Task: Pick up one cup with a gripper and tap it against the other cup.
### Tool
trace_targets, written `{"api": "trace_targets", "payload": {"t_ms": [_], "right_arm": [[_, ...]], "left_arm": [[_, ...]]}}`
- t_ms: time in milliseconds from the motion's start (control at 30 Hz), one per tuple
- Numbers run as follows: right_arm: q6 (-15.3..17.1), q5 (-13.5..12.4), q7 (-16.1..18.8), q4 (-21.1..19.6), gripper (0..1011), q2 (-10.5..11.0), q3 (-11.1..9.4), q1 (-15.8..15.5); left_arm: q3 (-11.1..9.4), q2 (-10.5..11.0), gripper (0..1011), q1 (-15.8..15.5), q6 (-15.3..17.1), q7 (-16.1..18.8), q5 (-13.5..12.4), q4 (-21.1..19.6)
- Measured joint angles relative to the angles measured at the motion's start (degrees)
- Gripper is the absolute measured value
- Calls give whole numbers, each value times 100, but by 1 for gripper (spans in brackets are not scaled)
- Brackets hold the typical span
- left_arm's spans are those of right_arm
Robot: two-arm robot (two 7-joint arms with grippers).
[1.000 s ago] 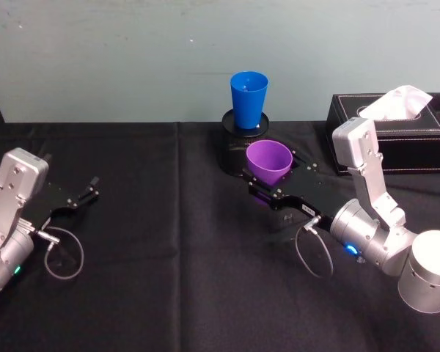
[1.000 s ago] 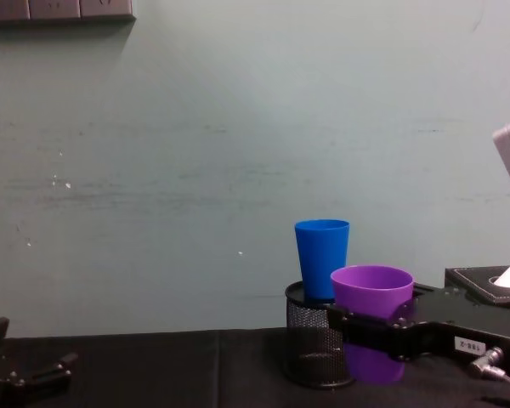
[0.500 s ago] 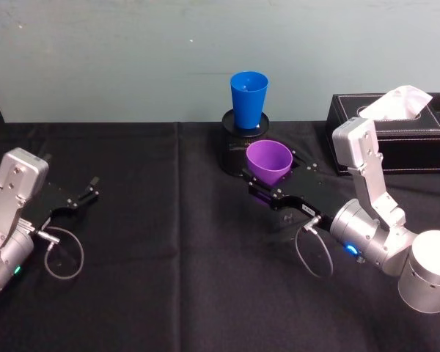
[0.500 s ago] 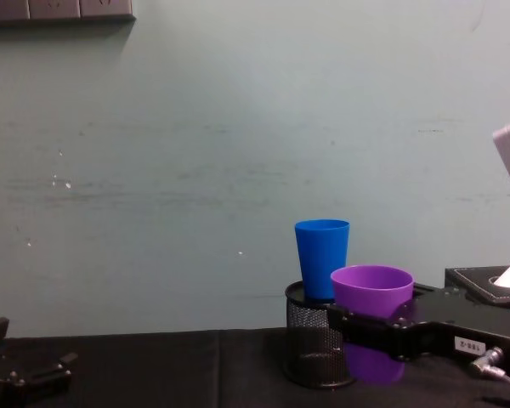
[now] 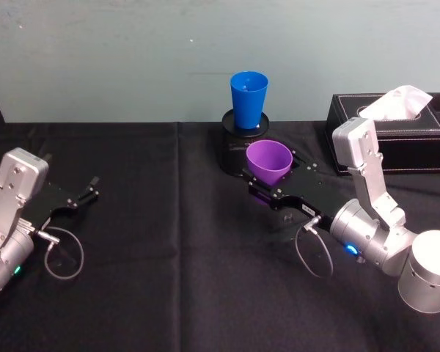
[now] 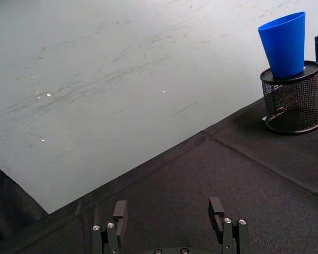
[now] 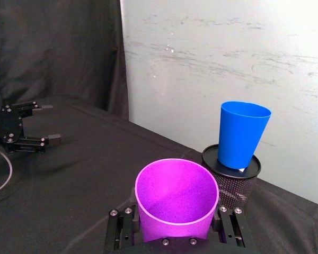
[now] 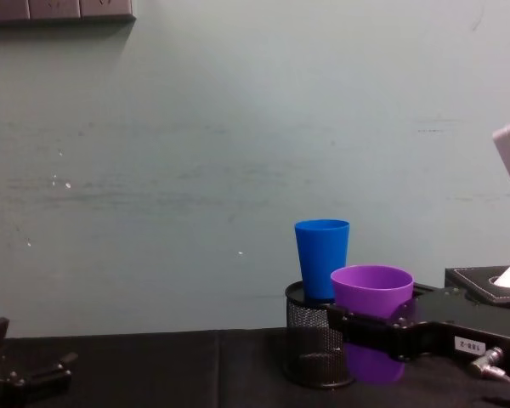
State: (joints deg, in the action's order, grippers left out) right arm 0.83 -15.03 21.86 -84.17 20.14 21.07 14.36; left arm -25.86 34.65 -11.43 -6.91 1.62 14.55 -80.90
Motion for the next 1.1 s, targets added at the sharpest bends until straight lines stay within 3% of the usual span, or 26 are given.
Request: {"api": "trace_targets", "payload": {"t_ms": [1100], "right_arm": [[0, 0, 0, 0, 726, 0, 0, 0]], "left_arm": [[0, 0, 1000, 0, 0, 0, 0, 0]]}}
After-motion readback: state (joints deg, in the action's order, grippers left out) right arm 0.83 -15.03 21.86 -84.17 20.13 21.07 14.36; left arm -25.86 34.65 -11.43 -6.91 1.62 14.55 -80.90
